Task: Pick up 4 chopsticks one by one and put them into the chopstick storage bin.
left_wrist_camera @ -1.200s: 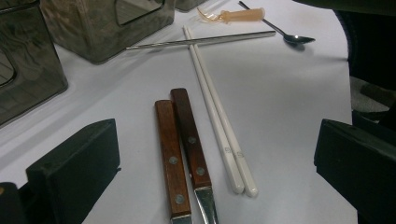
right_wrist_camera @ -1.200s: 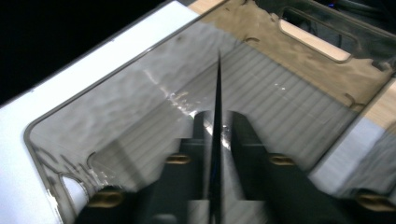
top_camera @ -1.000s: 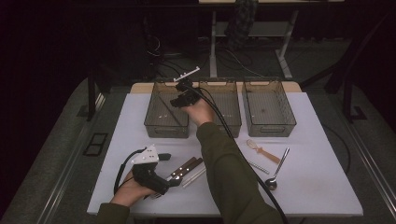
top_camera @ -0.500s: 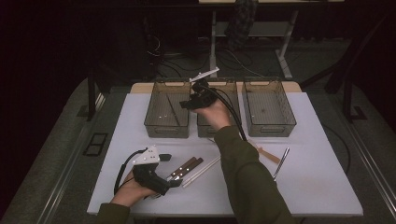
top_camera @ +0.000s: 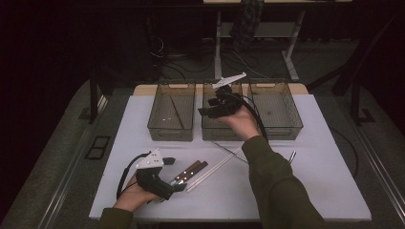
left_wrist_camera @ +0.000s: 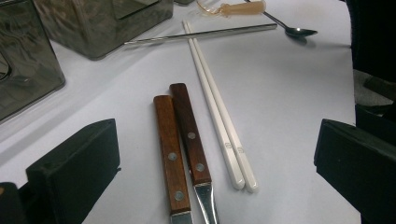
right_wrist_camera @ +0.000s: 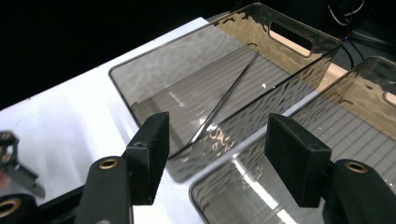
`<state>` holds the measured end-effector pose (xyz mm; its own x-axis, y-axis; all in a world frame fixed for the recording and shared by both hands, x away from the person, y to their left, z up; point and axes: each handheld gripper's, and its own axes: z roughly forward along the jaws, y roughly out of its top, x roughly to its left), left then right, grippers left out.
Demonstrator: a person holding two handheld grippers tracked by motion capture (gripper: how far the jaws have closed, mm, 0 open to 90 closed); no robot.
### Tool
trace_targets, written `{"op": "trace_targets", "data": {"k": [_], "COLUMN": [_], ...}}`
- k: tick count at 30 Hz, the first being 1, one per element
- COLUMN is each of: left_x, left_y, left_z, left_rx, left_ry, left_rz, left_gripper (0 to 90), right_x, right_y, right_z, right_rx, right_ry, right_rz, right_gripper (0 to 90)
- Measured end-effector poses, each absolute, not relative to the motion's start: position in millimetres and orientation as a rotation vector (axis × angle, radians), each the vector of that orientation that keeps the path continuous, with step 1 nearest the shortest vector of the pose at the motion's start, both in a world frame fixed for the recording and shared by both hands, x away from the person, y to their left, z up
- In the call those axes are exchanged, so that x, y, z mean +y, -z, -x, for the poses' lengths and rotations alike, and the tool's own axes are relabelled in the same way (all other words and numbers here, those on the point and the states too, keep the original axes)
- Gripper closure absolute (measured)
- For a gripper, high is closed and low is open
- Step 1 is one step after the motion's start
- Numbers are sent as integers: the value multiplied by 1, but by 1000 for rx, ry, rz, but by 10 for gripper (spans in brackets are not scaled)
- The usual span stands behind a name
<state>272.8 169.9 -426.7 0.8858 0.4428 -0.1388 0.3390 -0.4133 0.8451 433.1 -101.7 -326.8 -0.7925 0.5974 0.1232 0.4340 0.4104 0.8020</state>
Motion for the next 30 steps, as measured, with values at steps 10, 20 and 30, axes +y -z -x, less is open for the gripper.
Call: {"op": "trace_targets", "data": {"k": [10, 20, 30], "left_x": [170, 170, 170], "left_y": [427, 427, 428], "left_z": [-273, -273, -274], "left_rx": [568, 573, 585], "left_ry": [-130, -134, -131], "left_rz": [-2039, -2038, -2039], "left_gripper": [0, 0, 0], "right_x": [-130, -155, -186], "right_y": [326, 334, 353], "right_z": [-412, -393, -372], "right_rx": [2484, 2483, 2488], "right_ry": [-1360, -1378, -1388], "right_rz": [-883, -876, -886], "right_gripper": [401, 401, 414]}}
